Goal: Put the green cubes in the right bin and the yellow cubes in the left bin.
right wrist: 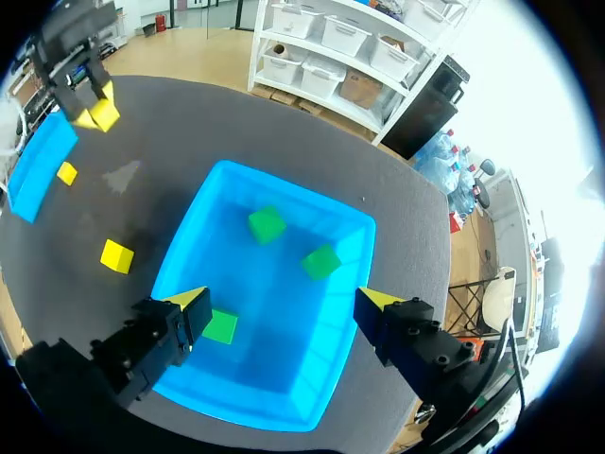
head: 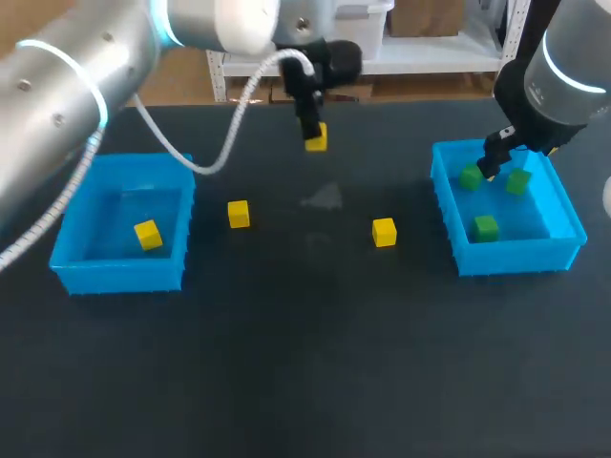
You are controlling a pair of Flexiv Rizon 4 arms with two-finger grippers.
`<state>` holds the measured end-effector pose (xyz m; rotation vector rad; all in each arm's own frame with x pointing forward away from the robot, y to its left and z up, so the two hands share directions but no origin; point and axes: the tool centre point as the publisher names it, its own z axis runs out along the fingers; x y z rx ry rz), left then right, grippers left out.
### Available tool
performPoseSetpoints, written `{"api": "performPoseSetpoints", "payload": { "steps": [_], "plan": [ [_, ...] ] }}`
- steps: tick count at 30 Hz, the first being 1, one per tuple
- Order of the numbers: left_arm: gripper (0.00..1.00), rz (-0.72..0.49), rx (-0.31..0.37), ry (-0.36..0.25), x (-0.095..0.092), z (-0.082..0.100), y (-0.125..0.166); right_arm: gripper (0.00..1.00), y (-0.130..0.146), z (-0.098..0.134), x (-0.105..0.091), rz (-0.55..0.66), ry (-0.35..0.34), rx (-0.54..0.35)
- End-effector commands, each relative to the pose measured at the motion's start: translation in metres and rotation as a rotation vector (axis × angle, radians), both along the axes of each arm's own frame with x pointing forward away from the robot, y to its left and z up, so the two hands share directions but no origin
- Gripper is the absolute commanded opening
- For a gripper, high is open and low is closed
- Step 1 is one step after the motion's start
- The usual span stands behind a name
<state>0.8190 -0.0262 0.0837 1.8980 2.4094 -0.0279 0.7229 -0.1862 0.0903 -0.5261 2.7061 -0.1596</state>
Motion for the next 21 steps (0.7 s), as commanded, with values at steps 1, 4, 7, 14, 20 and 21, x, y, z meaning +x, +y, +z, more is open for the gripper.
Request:
{"api": "performPoseSetpoints", "payload": {
  "steps": [1,4,7,14,20,21],
  "plan": [
    [0.0,0.046,-0.065,-0.082,-0.025,0.016,0.053,1.0,0.0,0.0,-0.002,-0.001,-0.005,0.0],
    [0.0,0.101,-0.065,-0.096,-0.028,0.024,0.077,1.0,0.0,0.0,-0.002,-0.001,-0.005,0.0],
    [0.0,0.15,-0.061,-0.109,-0.034,0.03,0.1,1.0,0.0,0.0,-0.002,-0.001,-0.005,0.0],
    [0.0,0.263,-0.047,-0.118,-0.057,0.037,0.151,1.0,0.0,0.0,-0.002,-0.001,-0.005,0.0],
    [0.0,0.378,-0.03,-0.128,-0.078,0.037,0.198,1.0,0.0,0.0,-0.002,-0.001,-0.005,0.0],
    [0.0,0.398,-0.026,-0.129,-0.08,0.037,0.206,1.0,0.0,0.0,-0.002,-0.001,-0.005,0.0]
  ]
}}
